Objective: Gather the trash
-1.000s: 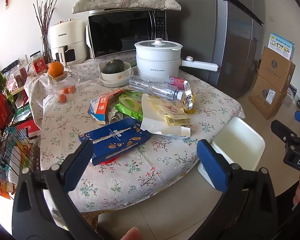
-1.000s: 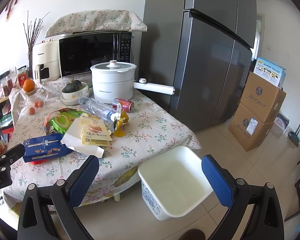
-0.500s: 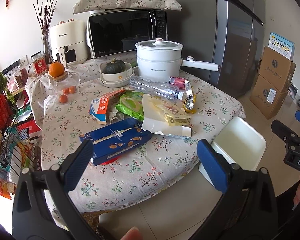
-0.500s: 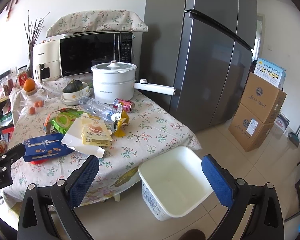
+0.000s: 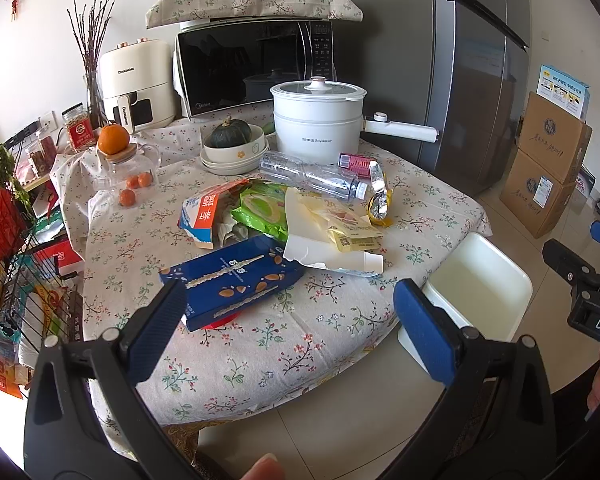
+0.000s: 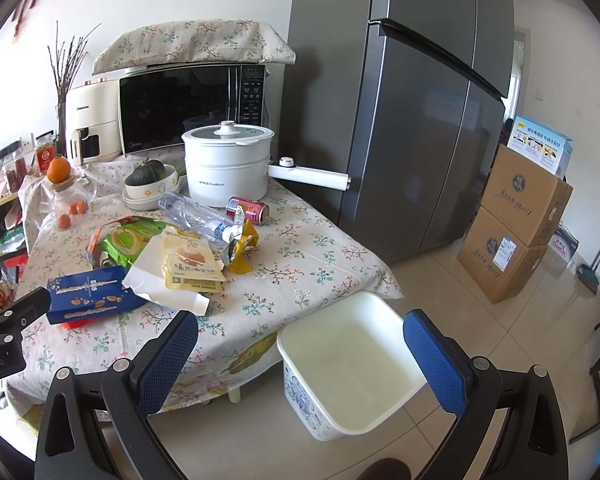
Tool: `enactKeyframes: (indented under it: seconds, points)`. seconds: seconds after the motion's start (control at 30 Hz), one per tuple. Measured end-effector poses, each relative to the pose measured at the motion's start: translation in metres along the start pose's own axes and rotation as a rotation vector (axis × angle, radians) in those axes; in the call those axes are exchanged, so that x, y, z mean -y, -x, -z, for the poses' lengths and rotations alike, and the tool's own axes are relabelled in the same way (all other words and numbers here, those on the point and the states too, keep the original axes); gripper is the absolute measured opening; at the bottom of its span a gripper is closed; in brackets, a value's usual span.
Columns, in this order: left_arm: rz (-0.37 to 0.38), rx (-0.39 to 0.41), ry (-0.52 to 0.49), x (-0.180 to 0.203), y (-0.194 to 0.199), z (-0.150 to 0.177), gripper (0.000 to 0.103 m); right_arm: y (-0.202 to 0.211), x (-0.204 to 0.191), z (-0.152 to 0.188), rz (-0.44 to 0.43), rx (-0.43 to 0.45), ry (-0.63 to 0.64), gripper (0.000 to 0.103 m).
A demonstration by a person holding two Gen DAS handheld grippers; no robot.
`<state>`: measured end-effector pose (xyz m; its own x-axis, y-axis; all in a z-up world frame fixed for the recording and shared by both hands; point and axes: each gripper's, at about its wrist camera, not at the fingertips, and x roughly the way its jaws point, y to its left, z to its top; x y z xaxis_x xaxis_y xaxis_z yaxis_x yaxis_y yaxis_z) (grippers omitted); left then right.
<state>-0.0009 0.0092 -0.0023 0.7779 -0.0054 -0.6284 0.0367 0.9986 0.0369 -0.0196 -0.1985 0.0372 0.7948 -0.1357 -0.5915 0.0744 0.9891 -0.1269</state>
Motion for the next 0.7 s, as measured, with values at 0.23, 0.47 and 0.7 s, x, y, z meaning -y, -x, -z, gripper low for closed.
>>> enactKeyframes:
  seconds: [0.23, 0.47, 0.7]
  points:
    - [-0.001, 0.001, 0.002, -0.0009, 0.0005, 0.0013, 0.102, -0.0001, 0.0000, -0.0002, -0.001, -0.001, 0.001, 0.103]
    - [-0.001, 0.000, 0.002, -0.0015, 0.0007, 0.0009, 0.102, -0.0001, 0.0001, -0.0001, 0.000, -0.001, 0.000, 0.103]
    - [-0.001, 0.000, 0.003, -0.0020, 0.0007, 0.0009, 0.102, -0.0002, 0.0001, -0.0001, 0.000, -0.001, 0.002, 0.103]
